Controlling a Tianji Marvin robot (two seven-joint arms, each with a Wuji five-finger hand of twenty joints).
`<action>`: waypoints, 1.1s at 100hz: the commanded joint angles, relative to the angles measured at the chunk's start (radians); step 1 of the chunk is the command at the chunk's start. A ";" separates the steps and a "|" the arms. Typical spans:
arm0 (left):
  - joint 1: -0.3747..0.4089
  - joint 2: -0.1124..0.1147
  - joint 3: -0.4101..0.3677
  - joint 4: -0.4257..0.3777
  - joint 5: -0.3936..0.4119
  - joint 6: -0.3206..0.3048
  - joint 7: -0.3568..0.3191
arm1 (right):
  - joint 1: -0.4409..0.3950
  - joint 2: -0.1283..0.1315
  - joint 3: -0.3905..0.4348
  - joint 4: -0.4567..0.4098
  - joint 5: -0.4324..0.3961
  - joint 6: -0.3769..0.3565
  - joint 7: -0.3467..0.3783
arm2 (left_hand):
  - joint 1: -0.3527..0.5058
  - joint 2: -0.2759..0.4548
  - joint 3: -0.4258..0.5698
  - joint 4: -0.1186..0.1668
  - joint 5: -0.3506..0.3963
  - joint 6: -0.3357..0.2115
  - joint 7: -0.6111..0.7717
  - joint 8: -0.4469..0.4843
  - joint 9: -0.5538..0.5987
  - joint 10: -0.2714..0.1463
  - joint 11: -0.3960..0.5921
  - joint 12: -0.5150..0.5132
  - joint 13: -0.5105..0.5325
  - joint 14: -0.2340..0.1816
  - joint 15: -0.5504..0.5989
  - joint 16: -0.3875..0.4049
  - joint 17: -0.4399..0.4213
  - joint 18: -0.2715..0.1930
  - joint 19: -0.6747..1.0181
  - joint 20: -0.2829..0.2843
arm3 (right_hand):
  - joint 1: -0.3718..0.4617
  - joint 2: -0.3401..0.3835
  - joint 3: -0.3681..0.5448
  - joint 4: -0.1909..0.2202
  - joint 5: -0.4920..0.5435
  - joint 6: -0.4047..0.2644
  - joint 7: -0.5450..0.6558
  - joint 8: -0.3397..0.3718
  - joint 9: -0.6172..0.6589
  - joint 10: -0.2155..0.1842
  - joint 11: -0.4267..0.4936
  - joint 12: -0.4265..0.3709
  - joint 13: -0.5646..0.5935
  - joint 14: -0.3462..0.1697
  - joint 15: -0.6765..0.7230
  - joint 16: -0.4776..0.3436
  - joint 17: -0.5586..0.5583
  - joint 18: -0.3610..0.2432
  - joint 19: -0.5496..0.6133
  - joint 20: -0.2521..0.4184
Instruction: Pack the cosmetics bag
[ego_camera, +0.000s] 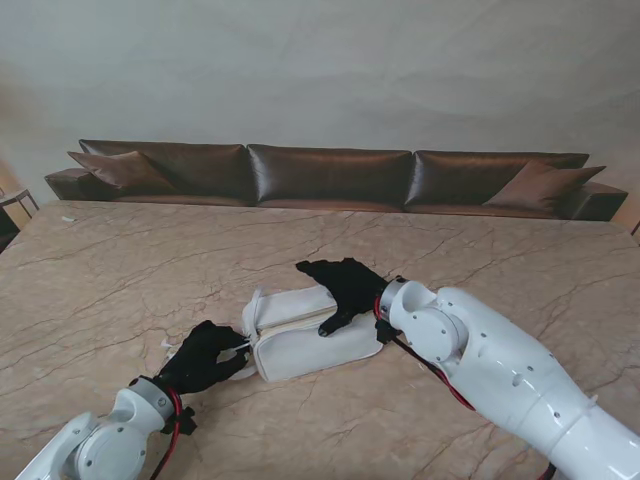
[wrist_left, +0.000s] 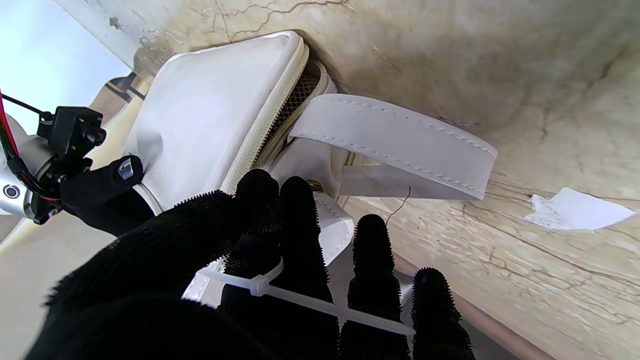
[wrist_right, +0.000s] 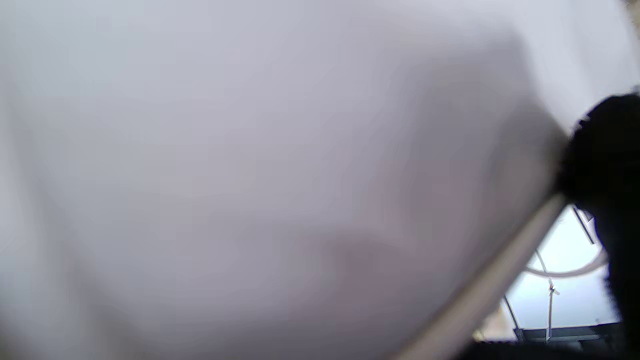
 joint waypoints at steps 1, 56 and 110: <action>0.003 -0.011 0.015 -0.006 -0.002 0.002 0.003 | 0.028 -0.023 -0.026 -0.010 0.004 -0.011 0.010 | 0.034 0.058 0.094 0.032 0.011 -0.118 0.102 0.025 0.030 -0.065 0.018 0.023 0.015 0.004 0.020 0.020 -0.016 -0.022 0.012 0.032 | -0.060 -0.014 0.024 0.008 0.008 0.001 0.002 0.027 -0.021 0.005 0.037 0.020 0.004 0.011 -0.011 -0.007 0.000 -0.014 -0.011 -0.006; 0.011 -0.012 0.024 -0.019 -0.005 0.008 0.008 | 0.186 -0.120 -0.288 0.189 0.013 -0.082 -0.171 | 0.021 0.062 0.091 0.037 0.008 -0.131 0.083 0.020 0.050 -0.078 0.030 0.027 0.013 0.007 0.024 0.029 -0.021 -0.030 0.014 0.048 | 0.443 0.055 0.216 -0.019 0.615 -0.656 0.923 0.043 0.854 -0.311 0.412 0.357 0.769 -0.116 0.564 0.378 0.493 0.069 0.531 0.186; 0.098 0.004 -0.103 -0.106 0.047 -0.012 -0.066 | 0.043 -0.127 -0.049 0.197 0.208 -0.074 -0.212 | -0.011 0.057 0.090 0.061 0.046 -0.175 0.049 0.053 0.023 -0.058 -0.004 0.015 -0.028 -0.001 -0.011 0.013 -0.005 -0.030 -0.054 -0.030 | 0.818 0.364 0.219 0.200 1.019 -0.739 1.111 0.613 1.090 -0.272 0.725 0.628 1.027 -0.027 1.105 0.643 0.765 0.194 0.988 0.276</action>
